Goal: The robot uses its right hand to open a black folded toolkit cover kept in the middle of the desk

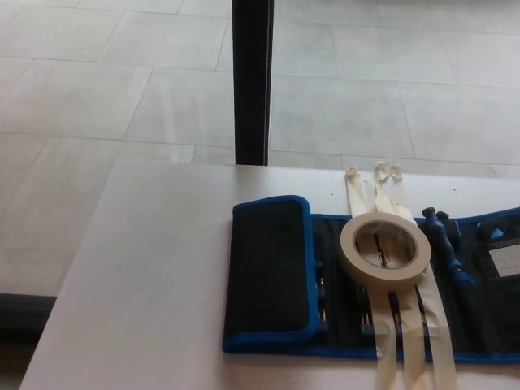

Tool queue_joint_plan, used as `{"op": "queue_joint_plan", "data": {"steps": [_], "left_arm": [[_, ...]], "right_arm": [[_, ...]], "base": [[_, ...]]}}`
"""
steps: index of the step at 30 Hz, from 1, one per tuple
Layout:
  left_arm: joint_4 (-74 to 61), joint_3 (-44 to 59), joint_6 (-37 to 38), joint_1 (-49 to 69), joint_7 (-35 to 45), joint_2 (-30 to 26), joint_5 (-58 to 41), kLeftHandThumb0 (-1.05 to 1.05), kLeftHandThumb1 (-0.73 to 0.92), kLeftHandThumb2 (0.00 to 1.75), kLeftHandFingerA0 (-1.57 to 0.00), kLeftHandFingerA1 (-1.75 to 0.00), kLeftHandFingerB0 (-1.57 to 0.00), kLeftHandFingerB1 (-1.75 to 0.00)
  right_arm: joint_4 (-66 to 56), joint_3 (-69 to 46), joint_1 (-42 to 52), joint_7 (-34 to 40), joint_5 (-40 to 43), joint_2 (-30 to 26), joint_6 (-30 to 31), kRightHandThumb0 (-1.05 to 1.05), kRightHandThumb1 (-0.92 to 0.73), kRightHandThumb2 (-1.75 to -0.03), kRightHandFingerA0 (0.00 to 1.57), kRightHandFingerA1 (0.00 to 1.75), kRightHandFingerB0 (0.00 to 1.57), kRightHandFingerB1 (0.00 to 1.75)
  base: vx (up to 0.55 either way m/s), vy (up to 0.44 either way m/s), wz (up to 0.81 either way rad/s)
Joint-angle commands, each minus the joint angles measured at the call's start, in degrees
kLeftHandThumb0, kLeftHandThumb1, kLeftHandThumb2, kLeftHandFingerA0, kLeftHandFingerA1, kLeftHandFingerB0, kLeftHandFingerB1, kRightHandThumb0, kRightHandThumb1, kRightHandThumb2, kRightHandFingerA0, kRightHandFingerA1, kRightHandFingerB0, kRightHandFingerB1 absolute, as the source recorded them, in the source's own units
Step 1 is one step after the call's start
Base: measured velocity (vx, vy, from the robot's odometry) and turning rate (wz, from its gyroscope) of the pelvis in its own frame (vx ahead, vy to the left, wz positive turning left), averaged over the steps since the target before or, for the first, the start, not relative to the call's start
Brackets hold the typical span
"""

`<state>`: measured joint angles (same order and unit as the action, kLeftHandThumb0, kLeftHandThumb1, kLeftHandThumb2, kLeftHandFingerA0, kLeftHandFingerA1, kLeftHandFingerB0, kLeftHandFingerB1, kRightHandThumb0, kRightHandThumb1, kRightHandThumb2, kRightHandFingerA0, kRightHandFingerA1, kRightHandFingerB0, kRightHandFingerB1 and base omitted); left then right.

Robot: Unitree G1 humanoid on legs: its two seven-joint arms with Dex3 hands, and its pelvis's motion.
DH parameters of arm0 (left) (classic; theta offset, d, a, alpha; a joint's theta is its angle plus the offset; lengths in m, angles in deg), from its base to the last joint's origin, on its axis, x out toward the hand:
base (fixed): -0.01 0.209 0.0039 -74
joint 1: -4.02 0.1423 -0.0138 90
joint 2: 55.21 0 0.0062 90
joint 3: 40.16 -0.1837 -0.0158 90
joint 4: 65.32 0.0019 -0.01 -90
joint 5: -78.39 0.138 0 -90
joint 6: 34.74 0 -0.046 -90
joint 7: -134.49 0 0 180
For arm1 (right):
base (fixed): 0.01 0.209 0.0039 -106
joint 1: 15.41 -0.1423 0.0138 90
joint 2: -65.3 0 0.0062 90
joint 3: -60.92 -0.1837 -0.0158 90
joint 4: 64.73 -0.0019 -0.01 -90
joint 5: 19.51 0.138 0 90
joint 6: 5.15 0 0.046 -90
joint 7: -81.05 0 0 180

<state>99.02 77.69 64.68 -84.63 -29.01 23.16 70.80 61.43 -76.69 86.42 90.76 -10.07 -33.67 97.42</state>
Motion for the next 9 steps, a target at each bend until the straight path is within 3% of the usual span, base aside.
{"op": "queue_joint_plan", "data": {"steps": [1,6,7,8,9], "left_arm": [[0.4,0.9,-1.9,0.3,-0.9,-1.1,-2.0,-0.88,0.87,0.66,-0.44,-0.55,-0.28,-0.36],[0.3,2.4,-2.2,-0.1,-0.9,-0.6,-3.2,-0.87,0.86,0.66,-0.44,-0.55,-0.3,-0.38],[0.0,3.1,-1.8,0.0,-0.4,-0.4,-3.9,-0.9,0.69,0.84,-0.42,-0.61,-0.25,-0.45],[-0.1,3.5,-2.0,-0.2,-0.3,-0.4,-4.4,-0.86,0.85,0.65,-0.44,-0.6,-0.28,-0.4],[-0.1,3.5,-2.0,-0.2,-0.3,-0.4,-4.4,-0.86,0.85,0.65,-0.44,-0.6,-0.28,-0.4]], "right_arm": [[-1.9,1.0,1.2,-4.0,3.5,0.4,1.7,-1.05,-0.71,-0.64,0.43,0.71,0.26,0.86],[-3.5,2.0,1.2,-3.9,4.3,0.5,2.2,-1.01,-0.71,-0.65,0.43,0.78,0.27,0.86],[-4.3,2.1,1.1,-3.7,4.5,0.9,2.5,-1.03,-0.71,-0.65,0.43,0.78,0.23,0.89],[-4.7,2.2,1.1,-3.5,4.6,0.9,2.8,-1.04,-0.71,-0.65,0.41,0.75,0.22,0.9],[-4.7,2.2,1.1,-3.5,4.6,0.9,2.8,-1.04,-0.71,-0.65,0.41,0.75,0.22,0.9]], "base": [[0.0,0.0,0.0],[0.0,0.0,0.0],[0.0,0.0,0.0],[0.0,0.0,0.0],[0.0,0.0,0.0]]}}
